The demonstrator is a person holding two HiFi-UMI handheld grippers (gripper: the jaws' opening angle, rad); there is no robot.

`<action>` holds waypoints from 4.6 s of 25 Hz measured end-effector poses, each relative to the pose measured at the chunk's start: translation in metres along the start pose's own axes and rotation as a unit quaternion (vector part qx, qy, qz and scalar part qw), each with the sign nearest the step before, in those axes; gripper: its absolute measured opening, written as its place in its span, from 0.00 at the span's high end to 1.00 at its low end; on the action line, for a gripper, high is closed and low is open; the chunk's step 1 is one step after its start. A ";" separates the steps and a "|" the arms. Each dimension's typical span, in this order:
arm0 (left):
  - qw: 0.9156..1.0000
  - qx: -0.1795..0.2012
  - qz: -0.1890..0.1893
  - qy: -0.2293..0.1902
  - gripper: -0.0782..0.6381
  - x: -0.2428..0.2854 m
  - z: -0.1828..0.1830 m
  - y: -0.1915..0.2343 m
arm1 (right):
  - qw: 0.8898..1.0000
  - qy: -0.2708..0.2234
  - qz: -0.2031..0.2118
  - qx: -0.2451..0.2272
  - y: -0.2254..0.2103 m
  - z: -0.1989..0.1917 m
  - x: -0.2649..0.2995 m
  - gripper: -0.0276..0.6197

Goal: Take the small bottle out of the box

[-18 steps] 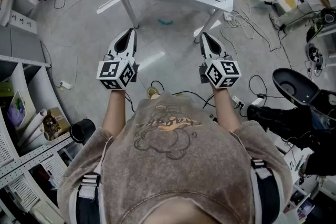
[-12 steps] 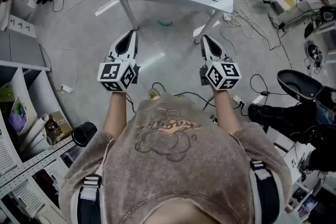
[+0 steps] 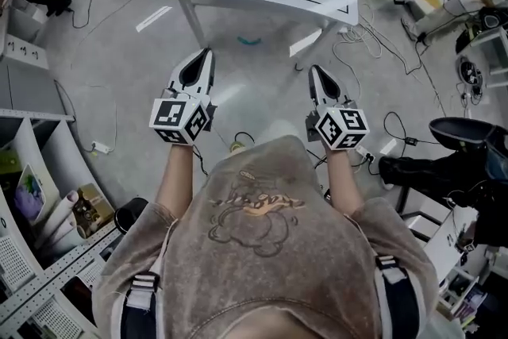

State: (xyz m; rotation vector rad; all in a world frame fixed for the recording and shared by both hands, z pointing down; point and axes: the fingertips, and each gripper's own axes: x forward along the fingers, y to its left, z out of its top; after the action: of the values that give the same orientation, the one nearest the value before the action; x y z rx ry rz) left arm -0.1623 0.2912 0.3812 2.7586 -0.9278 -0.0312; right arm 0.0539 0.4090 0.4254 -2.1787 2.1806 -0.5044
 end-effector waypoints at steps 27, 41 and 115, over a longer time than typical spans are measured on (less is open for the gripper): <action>1.000 0.020 0.013 -0.002 0.88 0.114 0.015 0.079 | 0.998 0.007 0.054 -0.019 -0.031 0.037 0.166 0.96; 0.999 0.010 0.035 0.024 0.88 0.247 0.045 0.125 | 0.995 0.024 0.100 0.003 -0.088 0.089 0.297 0.96; 0.999 -0.022 -0.010 0.027 0.88 0.428 0.068 0.245 | 0.985 0.050 0.150 -0.070 -0.110 0.162 0.519 0.34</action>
State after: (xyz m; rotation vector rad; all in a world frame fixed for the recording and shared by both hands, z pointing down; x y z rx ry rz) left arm 0.0279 -0.1687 0.3920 2.7140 -0.8749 0.0190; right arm 0.1849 -0.1295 0.4079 -1.8667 2.6099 -0.4659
